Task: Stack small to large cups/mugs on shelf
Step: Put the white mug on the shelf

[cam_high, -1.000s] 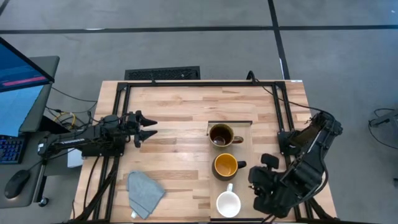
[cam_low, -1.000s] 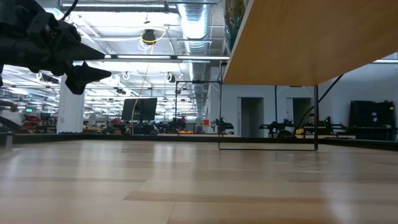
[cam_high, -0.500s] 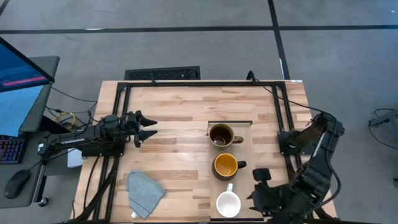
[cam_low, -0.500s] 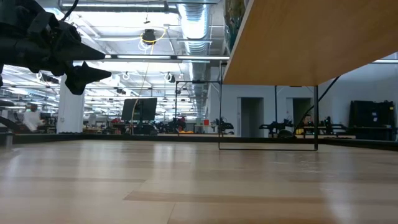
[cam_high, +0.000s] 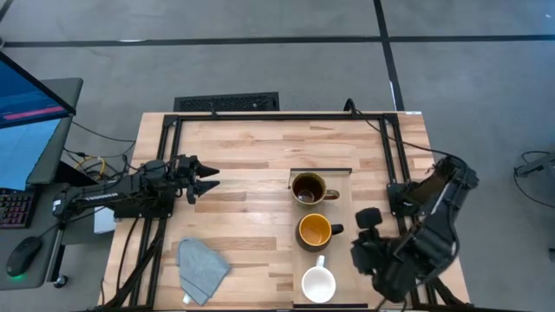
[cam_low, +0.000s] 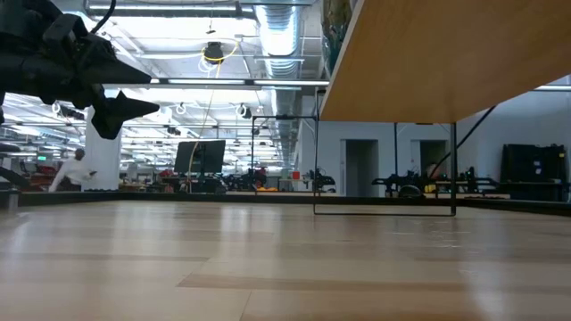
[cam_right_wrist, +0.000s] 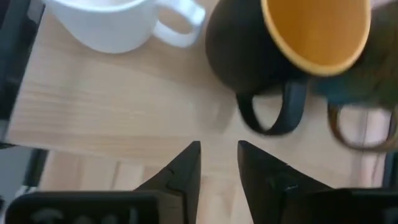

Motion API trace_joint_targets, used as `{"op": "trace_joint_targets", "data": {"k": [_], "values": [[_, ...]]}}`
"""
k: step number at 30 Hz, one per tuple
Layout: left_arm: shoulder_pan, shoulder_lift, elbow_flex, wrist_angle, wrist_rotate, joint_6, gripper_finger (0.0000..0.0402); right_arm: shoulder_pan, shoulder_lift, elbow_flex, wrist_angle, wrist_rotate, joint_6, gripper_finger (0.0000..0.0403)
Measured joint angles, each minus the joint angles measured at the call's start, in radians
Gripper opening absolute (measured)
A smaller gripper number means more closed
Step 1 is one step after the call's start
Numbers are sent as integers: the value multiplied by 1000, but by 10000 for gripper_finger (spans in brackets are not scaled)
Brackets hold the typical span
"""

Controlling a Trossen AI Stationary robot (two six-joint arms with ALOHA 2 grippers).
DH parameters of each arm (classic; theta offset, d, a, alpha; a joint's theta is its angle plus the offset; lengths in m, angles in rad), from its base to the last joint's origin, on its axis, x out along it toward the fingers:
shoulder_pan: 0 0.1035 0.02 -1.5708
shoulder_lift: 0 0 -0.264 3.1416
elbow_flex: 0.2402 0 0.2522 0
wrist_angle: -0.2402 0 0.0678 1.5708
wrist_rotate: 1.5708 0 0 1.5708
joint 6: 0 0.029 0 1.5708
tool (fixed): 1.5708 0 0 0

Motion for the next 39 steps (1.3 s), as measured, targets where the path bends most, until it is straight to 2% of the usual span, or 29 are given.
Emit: {"op": "trace_joint_targets", "data": {"k": [6,9,14,18,22,31,39], "values": [[0,0,0,-1,20,1,261,-116,0,0,71,-7,-219,118],[-6,0,1,-1,50,-4,261,-177,0,0,61,-8,-236,118],[-23,0,1,-1,58,-8,261,-236,-1,0,18,-94,-287,118],[-24,0,1,-2,57,-10,261,-239,-2,0,18,-209,-364,118],[-24,0,1,-3,56,-10,261,-217,-2,9,62,-299,-329,118],[-24,0,1,-5,36,-10,261,-185,-2,34,289,-292,-422,118],[-24,0,1,-5,35,-23,261,-233,1,34,287,-285,-566,118]]}}
